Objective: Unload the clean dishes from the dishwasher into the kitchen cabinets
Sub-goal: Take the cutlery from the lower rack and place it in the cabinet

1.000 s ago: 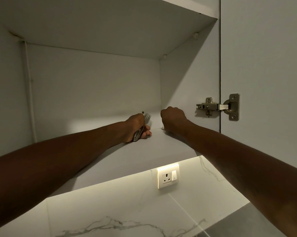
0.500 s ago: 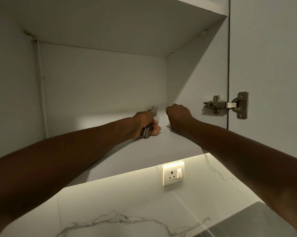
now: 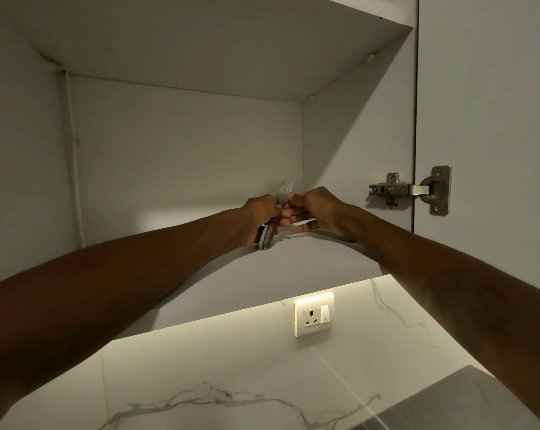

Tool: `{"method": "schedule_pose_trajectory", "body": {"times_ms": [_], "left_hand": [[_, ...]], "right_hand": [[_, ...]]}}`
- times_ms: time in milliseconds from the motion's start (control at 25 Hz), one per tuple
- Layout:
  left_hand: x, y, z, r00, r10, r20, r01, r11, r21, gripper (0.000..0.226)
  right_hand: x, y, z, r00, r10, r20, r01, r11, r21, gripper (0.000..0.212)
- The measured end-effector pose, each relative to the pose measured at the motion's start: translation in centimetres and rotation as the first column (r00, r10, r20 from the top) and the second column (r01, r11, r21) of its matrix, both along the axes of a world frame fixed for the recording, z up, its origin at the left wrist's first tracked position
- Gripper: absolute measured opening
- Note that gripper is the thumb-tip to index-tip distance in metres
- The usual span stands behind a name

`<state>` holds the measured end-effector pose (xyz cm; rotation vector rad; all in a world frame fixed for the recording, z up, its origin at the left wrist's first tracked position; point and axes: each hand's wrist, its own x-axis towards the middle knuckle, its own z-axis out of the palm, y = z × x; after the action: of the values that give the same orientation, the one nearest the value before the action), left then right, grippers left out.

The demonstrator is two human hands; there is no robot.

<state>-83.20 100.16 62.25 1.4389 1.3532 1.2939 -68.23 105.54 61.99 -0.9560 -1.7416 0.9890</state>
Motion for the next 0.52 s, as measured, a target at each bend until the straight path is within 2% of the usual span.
{"method": "schedule_pose_trajectory", "body": {"times_ms": [200, 360, 440, 520], "left_hand": [[-0.16, -0.32, -0.05, 0.996, -0.093, -0.007, 0.093, 0.995, -0.031, 0.022], [-0.33, -0.18, 0.15, 0.988, -0.153, -0.007, 0.153, 0.987, -0.057, 0.022], [-0.41, 0.04, 0.19, 0.986, -0.168, -0.014, 0.166, 0.982, -0.088, 0.024], [-0.46, 0.21, 0.08, 0.982, -0.188, -0.022, 0.184, 0.975, -0.128, 0.025]], "right_hand": [[-0.02, -0.27, -0.03, 0.999, 0.029, -0.036, -0.03, 0.999, -0.025, 0.019], [0.14, -0.05, 0.02, 0.994, 0.04, -0.101, -0.05, 0.994, -0.101, 0.028], [0.14, -0.19, 0.02, 0.997, 0.029, -0.078, -0.038, 0.992, -0.118, 0.03], [0.05, -0.43, 0.04, 1.0, -0.014, -0.006, 0.014, 0.992, -0.124, 0.022]]}}
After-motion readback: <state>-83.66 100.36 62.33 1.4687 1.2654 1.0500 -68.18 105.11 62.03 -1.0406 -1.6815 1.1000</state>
